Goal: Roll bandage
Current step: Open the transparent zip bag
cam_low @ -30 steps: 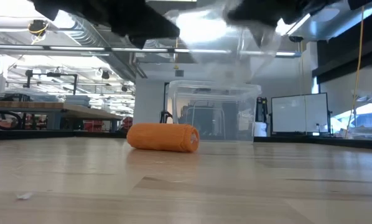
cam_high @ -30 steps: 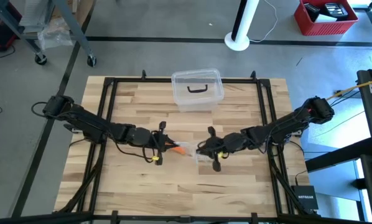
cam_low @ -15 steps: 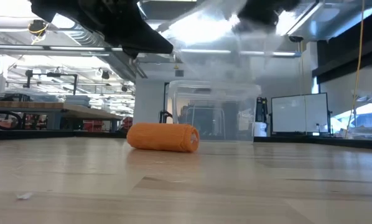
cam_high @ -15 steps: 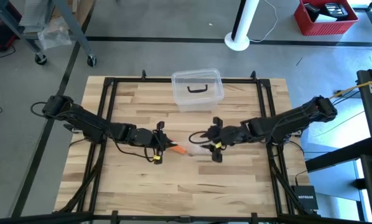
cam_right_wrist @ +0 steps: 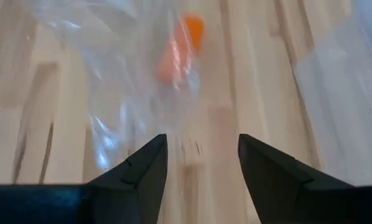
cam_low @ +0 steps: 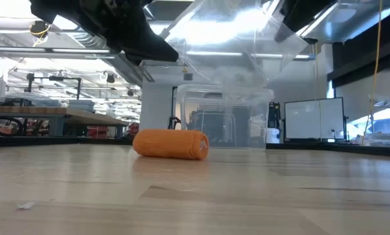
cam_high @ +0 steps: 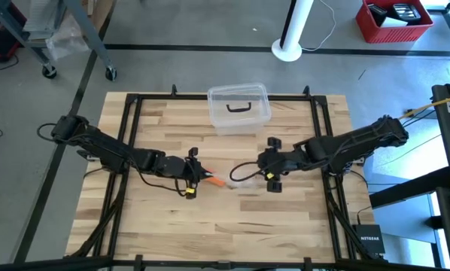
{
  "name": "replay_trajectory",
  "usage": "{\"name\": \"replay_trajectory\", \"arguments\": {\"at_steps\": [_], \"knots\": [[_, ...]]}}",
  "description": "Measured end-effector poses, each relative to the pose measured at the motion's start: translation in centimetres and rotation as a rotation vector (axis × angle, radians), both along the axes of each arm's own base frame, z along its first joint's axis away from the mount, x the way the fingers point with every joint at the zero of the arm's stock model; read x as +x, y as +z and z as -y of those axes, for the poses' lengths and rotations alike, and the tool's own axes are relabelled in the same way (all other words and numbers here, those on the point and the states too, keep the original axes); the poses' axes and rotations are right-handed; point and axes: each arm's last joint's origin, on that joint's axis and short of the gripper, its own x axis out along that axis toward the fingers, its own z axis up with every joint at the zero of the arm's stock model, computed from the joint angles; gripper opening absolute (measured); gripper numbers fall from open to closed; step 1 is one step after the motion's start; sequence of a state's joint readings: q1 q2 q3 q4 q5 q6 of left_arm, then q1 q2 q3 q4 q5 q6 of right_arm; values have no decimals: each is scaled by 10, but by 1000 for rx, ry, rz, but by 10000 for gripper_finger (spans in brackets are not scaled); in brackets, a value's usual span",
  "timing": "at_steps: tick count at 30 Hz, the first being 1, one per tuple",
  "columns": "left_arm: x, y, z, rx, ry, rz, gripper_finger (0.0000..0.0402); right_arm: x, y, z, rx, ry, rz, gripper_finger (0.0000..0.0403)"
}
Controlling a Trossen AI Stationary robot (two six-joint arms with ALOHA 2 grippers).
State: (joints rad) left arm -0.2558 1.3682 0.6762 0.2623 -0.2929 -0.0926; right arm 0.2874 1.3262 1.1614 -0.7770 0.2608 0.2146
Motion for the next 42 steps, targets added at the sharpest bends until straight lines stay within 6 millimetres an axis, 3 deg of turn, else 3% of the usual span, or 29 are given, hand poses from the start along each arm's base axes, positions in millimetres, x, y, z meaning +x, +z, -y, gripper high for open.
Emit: {"name": "replay_trajectory", "arguments": {"at_steps": [5,9,12,15,19,23,30,32,38,42], "knots": [[0,0,0,-6,3,1,1,0,23,0,10,-11,39,198],[0,0,0,-12,6,2,1,22,45,-6,17,58,366,198],[0,0,0,-23,11,3,1,42,47,-12,3,102,602,198],[0,0,0,-36,16,2,1,61,30,-17,5,105,690,198],[-1,-1,0,-48,23,-12,1,82,-6,-22,-9,127,573,198],[-1,-2,0,-49,23,-16,1,82,-37,-22,-23,113,346,198],[-1,-1,2,-46,16,-13,1,71,-53,-19,-17,51,156,198],[-1,-2,2,-45,16,-16,1,68,-46,-18,-32,58,120,198],[-1,-2,1,-46,18,-17,1,67,17,-17,-11,53,250,198],[-1,-2,1,-54,22,-16,1,78,23,-21,39,82,390,198]]}}
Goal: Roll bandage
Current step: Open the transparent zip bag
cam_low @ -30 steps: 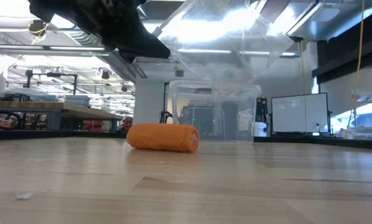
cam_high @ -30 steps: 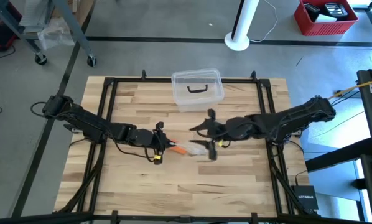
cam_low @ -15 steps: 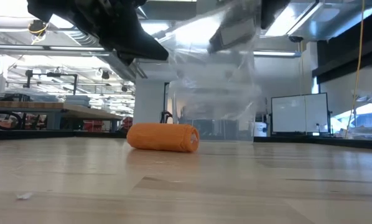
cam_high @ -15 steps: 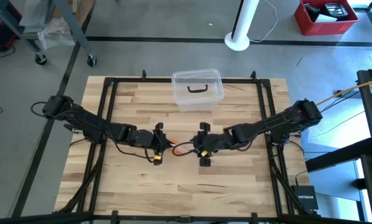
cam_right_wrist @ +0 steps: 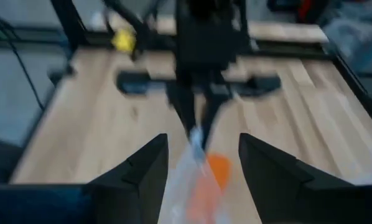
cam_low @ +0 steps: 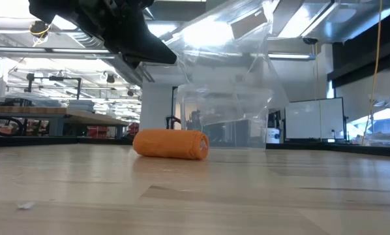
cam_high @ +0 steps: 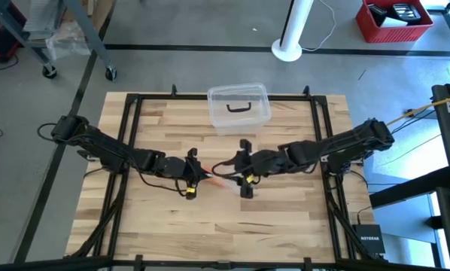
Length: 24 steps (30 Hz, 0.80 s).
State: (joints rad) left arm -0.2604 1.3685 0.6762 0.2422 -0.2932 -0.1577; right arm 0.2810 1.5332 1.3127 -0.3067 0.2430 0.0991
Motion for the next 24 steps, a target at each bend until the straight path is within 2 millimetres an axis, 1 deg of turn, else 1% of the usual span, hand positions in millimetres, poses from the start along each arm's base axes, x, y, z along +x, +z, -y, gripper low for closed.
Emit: {"name": "replay_trajectory", "arguments": {"at_steps": [2,6,11,13,16,18,20,24], "knots": [[0,0,0,1,1,1,1,7,-11,-3,20,26,11,198],[0,0,0,3,5,0,1,19,-49,-9,22,84,-139,198],[0,0,0,3,4,2,1,18,-71,-9,43,38,-297,198],[0,0,0,3,4,1,1,15,-74,-7,18,14,-333,198],[0,0,2,9,-4,0,1,16,-72,-6,-7,-19,-314,196],[0,0,2,9,-4,0,1,16,-72,-5,-16,-24,-315,185],[0,0,2,6,-4,0,1,15,-73,-5,-33,-12,-318,163],[0,0,2,-30,13,4,1,14,-74,-5,-69,4,-340,95]]}}
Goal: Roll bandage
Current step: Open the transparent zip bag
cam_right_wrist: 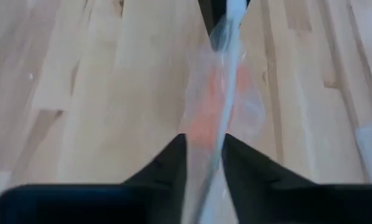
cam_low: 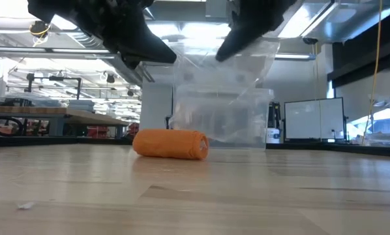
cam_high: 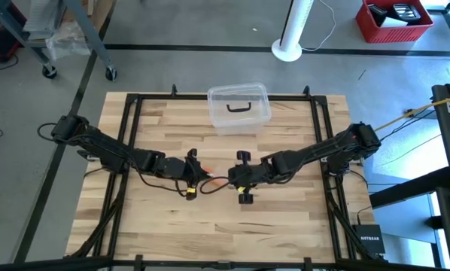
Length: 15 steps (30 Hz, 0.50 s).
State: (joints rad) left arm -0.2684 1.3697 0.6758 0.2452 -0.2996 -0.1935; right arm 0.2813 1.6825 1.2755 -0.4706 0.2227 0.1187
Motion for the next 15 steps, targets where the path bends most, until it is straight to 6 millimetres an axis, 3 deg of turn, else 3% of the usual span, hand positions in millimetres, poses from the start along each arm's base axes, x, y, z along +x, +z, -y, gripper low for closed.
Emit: {"name": "replay_trajectory", "arguments": {"at_steps": [5,11,15], "knots": [[0,0,-1,-8,7,-3,2,-3,-6,3,-105,9,-28,10],[1,1,-9,-55,58,3,44,-11,-29,6,-138,-1,-62,7],[-7,17,-12,-40,52,-41,92,-17,-40,8,-135,-23,-96,8]]}}
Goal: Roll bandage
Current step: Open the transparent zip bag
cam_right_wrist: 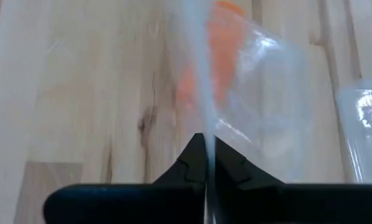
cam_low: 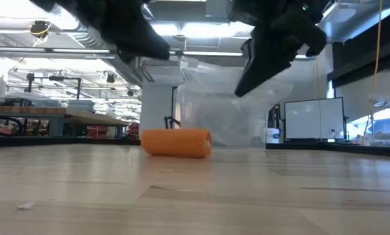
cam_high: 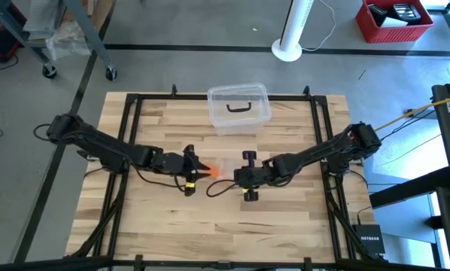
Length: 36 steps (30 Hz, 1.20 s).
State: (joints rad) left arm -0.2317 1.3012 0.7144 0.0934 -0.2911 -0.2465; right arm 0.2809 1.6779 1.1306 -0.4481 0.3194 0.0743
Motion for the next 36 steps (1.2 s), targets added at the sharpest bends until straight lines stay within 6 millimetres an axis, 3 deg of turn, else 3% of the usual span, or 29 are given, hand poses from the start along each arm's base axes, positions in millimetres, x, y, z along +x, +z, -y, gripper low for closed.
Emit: {"name": "replay_trajectory", "arguments": {"at_steps": [7,18,36], "knots": [[-13,30,-4,23,-13,80,137,2,7,-1,18,19,84,5],[-3,25,-2,61,-37,99,184,-9,51,3,28,38,224,3],[9,26,12,150,-124,214,178,-5,57,1,95,42,293,2]]}}
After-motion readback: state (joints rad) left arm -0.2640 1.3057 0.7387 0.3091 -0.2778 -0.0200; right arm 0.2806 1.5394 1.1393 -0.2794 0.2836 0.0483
